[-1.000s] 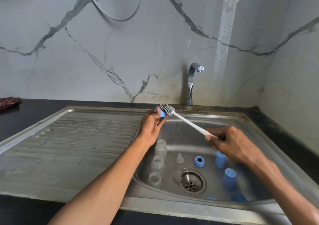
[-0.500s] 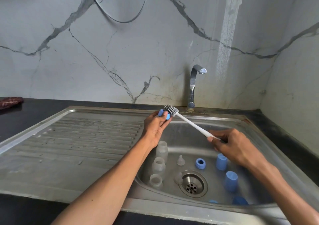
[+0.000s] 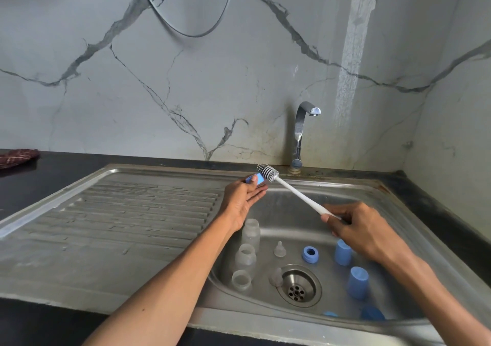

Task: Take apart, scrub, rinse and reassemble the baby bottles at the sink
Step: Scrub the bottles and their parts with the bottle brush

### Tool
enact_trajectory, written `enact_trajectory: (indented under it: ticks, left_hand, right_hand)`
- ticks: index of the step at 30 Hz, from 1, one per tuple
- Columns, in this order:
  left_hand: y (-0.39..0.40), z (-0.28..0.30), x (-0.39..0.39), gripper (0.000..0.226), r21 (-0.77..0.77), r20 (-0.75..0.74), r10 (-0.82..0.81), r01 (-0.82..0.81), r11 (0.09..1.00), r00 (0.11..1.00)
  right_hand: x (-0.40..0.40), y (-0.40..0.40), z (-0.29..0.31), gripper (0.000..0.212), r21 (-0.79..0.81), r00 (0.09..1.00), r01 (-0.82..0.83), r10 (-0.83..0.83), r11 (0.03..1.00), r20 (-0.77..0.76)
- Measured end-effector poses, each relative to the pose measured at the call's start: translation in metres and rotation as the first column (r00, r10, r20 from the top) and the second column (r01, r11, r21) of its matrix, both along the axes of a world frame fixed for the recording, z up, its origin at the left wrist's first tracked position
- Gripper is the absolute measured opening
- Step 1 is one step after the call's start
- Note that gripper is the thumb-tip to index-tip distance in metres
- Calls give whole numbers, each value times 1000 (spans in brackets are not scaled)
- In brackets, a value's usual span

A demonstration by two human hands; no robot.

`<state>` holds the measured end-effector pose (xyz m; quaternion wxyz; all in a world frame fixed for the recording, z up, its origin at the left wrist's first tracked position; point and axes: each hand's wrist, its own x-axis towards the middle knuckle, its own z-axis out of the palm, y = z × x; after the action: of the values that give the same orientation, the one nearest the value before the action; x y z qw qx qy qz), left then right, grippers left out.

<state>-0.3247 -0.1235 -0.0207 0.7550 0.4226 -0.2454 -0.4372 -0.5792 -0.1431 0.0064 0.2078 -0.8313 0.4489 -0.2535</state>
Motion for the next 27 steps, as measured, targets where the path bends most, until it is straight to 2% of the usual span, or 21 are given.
enact_trajectory:
  ticks: [3, 7, 10, 13, 16, 20, 24, 27]
  left_hand:
    - [0, -1, 3, 19, -3, -22, -13, 13, 1000, 1000]
    - [-2, -2, -13, 11, 56, 146, -91, 84, 995, 985]
    - [-4, -2, -20, 13, 76, 184, -132, 120, 990, 974]
    - [-4, -2, -13, 24, 85, 168, -53, 39, 996, 984]
    - [-3, -6, -6, 26, 99, 118, -12, 1, 995, 993]
    - [-2, -3, -4, 26, 88, -1, -33, 33, 996, 999]
    - [0, -3, -15, 21, 122, -24, -158, 159, 980, 987]
    - [-6, -2, -22, 17, 102, 5, -79, 78, 992, 997]
  right_hand:
    - [1, 0, -2, 34, 2, 1000, -14, 14, 1000, -3]
    - [0, -1, -2, 35, 1, 1000, 13, -13, 1000, -2]
    - [-2, -1, -1, 35, 4, 1000, 14, -14, 1000, 11]
    - [-1, 1, -2, 35, -4, 1000, -3, 3, 1000, 0]
    - [1, 1, -3, 35, -7, 999, -36, 36, 999, -8]
    - [2, 0, -4, 35, -5, 998, -61, 61, 998, -14]
    - [1, -2, -3, 33, -16, 1000, -23, 23, 1000, -3]
    - [0, -4, -3, 31, -18, 999, -26, 27, 999, 24]
